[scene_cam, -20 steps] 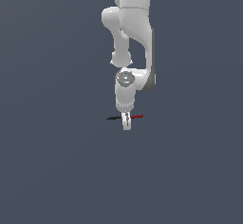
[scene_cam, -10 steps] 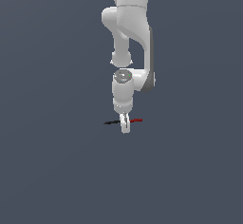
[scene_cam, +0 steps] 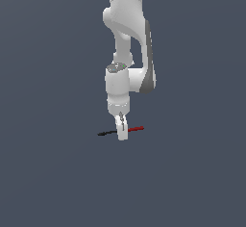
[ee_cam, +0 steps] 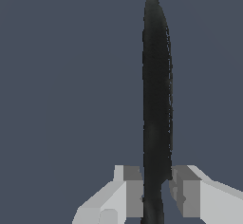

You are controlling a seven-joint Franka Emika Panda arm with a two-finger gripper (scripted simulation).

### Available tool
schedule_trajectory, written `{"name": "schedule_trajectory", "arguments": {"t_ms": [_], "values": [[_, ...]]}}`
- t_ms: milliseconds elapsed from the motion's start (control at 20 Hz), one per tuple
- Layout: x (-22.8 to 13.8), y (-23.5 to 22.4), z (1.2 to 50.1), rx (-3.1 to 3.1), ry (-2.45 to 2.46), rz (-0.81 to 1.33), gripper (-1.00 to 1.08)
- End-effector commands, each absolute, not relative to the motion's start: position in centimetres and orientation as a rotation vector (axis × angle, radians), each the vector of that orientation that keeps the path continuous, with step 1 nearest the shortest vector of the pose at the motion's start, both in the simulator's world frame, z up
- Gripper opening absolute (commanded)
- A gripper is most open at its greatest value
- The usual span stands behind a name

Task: Pick up the object and move it to a goal position.

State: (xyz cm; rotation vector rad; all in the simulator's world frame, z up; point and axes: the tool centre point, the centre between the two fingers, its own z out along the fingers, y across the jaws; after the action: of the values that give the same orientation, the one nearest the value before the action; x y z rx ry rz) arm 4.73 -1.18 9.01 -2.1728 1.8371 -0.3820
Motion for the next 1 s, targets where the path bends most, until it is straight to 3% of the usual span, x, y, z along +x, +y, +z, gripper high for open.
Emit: {"name": "schedule_trajectory", "arguments": {"t_ms": [0, 400, 950], "values": [[6.5, -1.7, 11.0, -2.134, 1.788, -0.449, -1.0], [10.5, -3.1, 17.1, -2.021, 1.649, -0.614, -1.0], [13.2, -4.3, 23.6, -1.906, 1.511, -0.754, -1.0]]}}
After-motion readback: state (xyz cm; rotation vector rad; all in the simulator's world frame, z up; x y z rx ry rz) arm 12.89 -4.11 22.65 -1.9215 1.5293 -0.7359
